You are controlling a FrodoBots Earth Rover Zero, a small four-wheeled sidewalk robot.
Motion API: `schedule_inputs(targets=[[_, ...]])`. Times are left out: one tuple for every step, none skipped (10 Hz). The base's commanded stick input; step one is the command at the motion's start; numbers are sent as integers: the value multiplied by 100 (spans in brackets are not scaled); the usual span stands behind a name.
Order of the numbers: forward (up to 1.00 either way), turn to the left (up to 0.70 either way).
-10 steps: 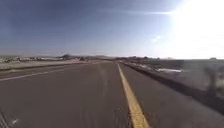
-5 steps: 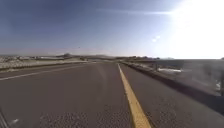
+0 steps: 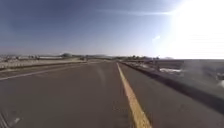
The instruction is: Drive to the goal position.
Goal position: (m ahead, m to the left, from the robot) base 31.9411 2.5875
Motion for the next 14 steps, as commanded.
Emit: schedule_inputs(targets=[[70, 0], [70, 0], [70, 0], [70, 0], [70, 0], [70, 0], [70, 0], [70, 0], [70, 0], [70, 0], [70, 0], [70, 0], [70, 0], [70, 0]])
